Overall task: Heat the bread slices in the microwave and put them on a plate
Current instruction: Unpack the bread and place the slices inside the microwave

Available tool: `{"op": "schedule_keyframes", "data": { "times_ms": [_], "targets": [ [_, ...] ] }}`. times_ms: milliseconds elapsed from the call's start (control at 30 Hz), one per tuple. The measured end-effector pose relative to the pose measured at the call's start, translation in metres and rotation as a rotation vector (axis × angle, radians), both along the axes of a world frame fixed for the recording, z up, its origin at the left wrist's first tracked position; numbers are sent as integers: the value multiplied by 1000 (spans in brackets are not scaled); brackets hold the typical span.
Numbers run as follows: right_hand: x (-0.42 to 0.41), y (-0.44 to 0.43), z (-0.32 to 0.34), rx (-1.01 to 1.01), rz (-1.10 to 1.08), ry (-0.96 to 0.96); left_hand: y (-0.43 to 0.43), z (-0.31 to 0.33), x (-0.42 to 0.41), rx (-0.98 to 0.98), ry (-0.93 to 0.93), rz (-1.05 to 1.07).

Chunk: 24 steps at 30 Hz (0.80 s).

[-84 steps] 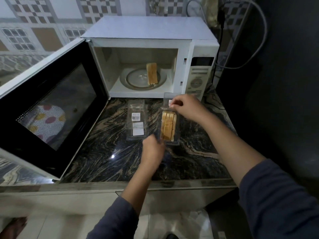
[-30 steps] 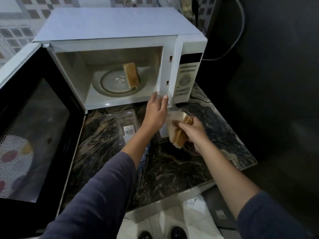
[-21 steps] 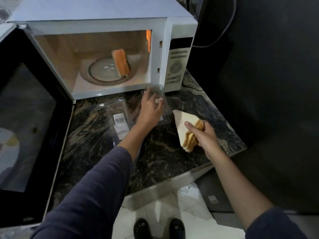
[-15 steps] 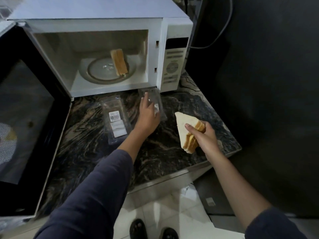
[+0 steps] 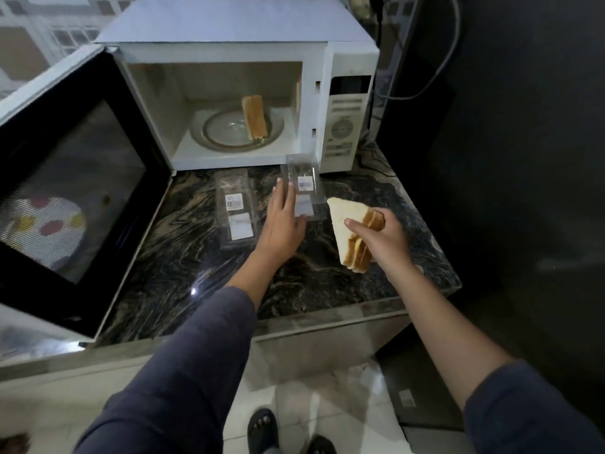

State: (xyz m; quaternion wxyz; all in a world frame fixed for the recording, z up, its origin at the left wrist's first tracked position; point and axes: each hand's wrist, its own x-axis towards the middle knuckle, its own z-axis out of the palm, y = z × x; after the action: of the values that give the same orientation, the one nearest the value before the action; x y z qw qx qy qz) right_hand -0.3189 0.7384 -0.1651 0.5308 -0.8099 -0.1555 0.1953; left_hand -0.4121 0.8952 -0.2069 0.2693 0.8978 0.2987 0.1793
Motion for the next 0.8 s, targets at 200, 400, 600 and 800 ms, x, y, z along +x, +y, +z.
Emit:
{"op": "schedule_keyframes", "data": {
  "times_ms": [200,400,600,800],
  "targets": [
    [-8,12,16,43,-91,-143,-24,-21,-77,-12,-8,26],
    [-27,40,35,135,-93,-164,-28,-57,-143,57,243,162],
    [-46,82,58,149,33,-185,4,-53,-172,6,339,318],
    [-46,153,79,104,139,-248,58,-48,-158,23,331,324]
  ]
}}
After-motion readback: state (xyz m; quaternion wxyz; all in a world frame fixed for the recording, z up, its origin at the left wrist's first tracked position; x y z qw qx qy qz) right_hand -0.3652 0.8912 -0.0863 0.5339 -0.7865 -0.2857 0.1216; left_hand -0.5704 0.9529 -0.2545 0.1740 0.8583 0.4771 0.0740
